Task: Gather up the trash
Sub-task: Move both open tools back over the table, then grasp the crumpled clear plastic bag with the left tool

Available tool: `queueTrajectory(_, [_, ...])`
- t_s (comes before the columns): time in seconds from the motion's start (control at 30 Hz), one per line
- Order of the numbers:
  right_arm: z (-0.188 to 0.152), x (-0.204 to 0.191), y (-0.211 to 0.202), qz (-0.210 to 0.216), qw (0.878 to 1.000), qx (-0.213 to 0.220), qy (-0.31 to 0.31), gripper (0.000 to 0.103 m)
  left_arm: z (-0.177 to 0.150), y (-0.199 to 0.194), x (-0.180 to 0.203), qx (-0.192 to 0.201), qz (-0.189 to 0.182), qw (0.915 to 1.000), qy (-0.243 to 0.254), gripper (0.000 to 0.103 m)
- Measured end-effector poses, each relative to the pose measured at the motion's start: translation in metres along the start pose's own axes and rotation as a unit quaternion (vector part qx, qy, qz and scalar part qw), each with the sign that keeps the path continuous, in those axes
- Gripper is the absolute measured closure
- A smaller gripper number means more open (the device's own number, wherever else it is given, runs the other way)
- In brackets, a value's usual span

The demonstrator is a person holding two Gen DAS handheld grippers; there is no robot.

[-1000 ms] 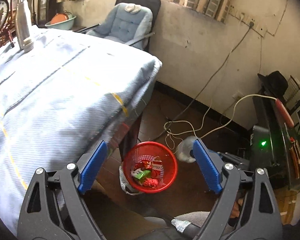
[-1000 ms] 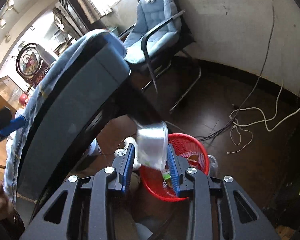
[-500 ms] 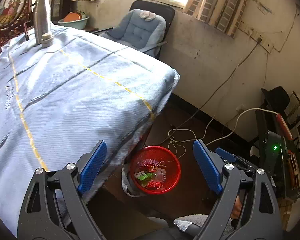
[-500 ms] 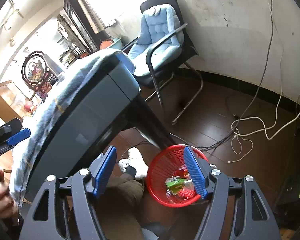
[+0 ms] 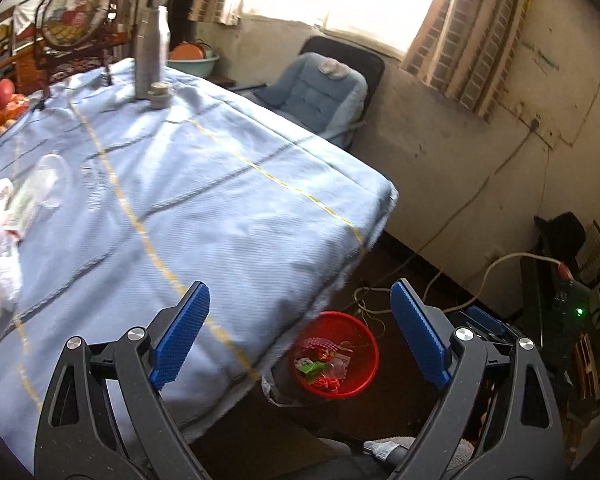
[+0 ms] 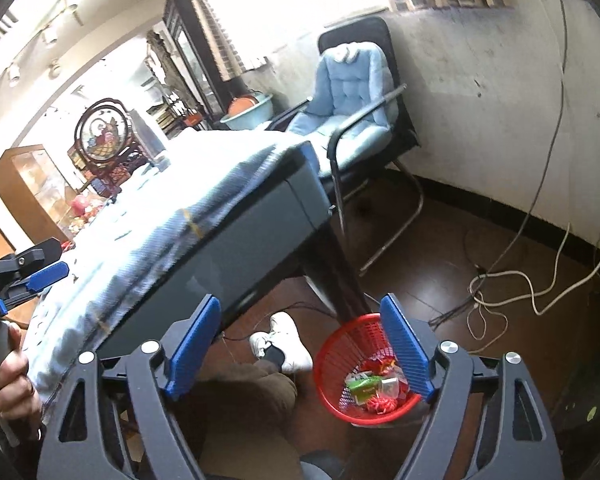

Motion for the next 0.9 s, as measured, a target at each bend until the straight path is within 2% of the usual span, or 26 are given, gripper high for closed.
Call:
queueTrajectory(0.23, [-0.006, -0.033, -0.008, 0.014, 0.999, -0.002, -0.031, 0.02, -0.012, -0.038, -0.053, 0.023, 0.06, 0.9972, -0.04, 0.012])
queueTrajectory(0.37, [-0.009, -0.053, -0.01, 0.024, 0.998, -0.005, -0.051, 0.02, -0.022, -0.06, -0.101, 0.021, 0.107, 0.9914, -0.073, 0.012])
queueTrajectory(0.47, [-0.012, -0.07, -0.01, 0.034, 0.997, -0.007, -0.065, 0.019, -0.031, -0.074, -0.145, 0.005, 0.139, 0.9848, -0.103, 0.012])
queueTrajectory(0.67, [-0.016, -0.108, -0.003, 0.056, 0.994, -0.019, -0.093, 0.019, -0.045, -0.08, -0.204, -0.032, 0.161, 0.9754, -0.147, 0.012])
queueTrajectory(0.8, [-0.018, -0.134, 0.0, 0.069, 0.991, -0.021, -0.113, 0.018, -0.052, -0.068, -0.215, -0.054, 0.153, 0.9752, -0.151, 0.012])
queueTrajectory(0.9, [-0.02, -0.154, 0.001, 0.079, 0.988, -0.021, -0.131, 0.014, -0.053, -0.052, -0.218, -0.074, 0.16, 0.9747, -0.137, 0.012])
Point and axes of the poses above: each gripper's, at about its wrist camera, not at the fingertips, and y roughly the way its jaws point, x to its right, z to its top, the point moved 4 cm from there along y, roughly the way its jaws point, and after that the axes turned 11 degrees about y, right-handed, at the moved point
